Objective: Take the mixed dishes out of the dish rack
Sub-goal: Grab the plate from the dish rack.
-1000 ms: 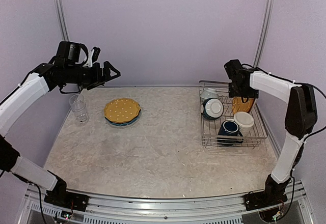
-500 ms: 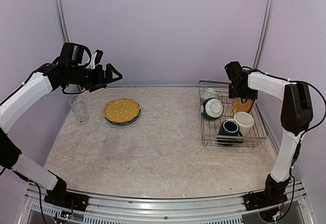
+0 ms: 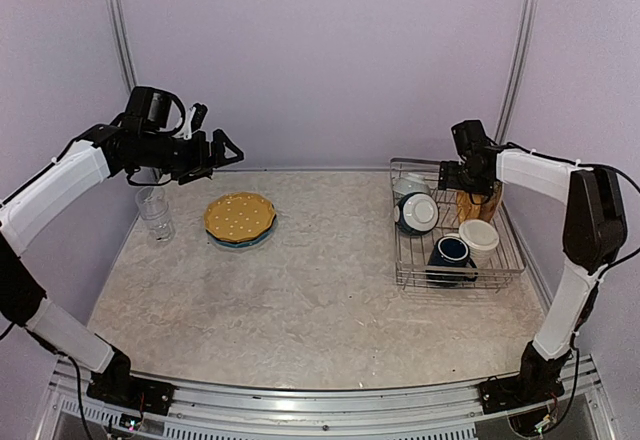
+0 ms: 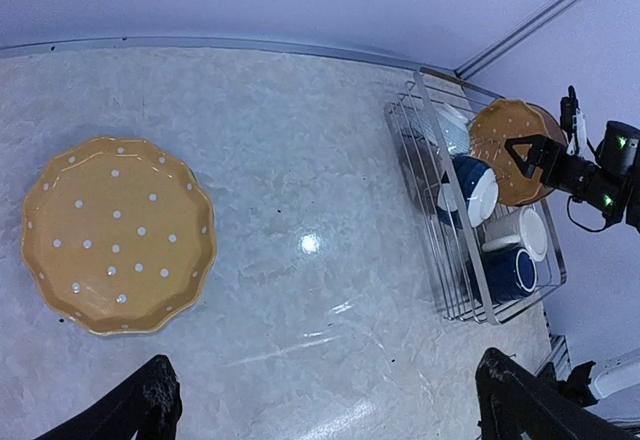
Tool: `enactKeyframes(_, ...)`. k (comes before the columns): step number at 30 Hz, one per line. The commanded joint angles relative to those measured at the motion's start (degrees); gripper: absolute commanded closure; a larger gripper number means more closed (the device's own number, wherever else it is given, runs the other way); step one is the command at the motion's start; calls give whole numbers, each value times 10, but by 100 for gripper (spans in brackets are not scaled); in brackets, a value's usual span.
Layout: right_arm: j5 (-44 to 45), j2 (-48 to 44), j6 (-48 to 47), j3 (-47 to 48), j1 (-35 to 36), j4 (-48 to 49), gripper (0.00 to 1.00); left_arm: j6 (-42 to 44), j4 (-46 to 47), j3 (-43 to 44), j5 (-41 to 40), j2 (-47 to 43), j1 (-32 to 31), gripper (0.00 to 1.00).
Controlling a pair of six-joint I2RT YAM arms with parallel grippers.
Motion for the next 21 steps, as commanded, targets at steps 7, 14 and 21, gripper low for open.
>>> enactKeyframes(7,10,-12,2,2,5,7,13,0,-3,14,7,0,-5,1)
enactKeyframes(14,59,2,-14,23,5,-8,23,1,-7,17,8,4,-5,1)
enactKeyframes(21,90,10,-41,40,6,-28,50,1,-7,17,9,6,-5,1)
